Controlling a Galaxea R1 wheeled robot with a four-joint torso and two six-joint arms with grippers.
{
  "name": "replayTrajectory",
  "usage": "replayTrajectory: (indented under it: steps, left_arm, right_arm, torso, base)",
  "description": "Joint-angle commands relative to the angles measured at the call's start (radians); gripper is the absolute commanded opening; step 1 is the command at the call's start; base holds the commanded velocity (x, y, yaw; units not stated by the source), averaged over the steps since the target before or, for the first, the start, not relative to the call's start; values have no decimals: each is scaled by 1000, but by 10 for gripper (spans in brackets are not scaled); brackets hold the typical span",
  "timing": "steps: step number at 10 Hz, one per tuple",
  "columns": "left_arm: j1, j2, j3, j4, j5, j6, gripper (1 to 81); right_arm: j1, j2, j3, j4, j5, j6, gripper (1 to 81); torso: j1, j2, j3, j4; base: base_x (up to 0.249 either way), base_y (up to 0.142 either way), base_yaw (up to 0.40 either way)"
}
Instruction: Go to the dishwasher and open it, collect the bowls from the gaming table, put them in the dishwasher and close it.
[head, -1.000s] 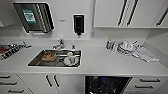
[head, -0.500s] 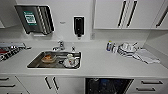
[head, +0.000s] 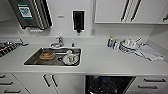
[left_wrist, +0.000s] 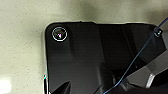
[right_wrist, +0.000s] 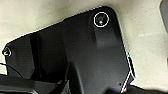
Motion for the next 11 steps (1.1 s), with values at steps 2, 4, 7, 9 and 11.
replayTrajectory:
  steps: [2, 4, 7, 9, 11]
  left_arm:
    - [-11, -12, 0, 7, 49, 2, 811]
    - [-11, -12, 0, 5, 52, -2, 811]
    - [-11, -12, -13, -9, 60, -4, 811]
    - [-11, 1, -42, -9, 67, -5, 811]
    - [-11, 11, -61, 4, 96, -2, 811]
  right_arm:
    - [60, 12, -40, 16, -46, 27, 811]
    - [115, 50, -97, 125, -50, 65, 811]
    - [247, 60, -102, 330, -84, 72, 811]
    - [313, 67, -93, 391, -84, 72, 811]
    - [365, 63, -81, 441, -84, 72, 811]
  torso:
    - [87, -135, -3, 0]
    - [69, -106, -4, 0]
    - [84, -130, -4, 0]
    - [83, -128, -4, 0]
    - [83, -128, -4, 0]
  base:
    - [0, 0, 0]
    - [0, 0, 0]
    - [0, 0, 0]
    - [0, 0, 0]
    - [0, 0, 0]
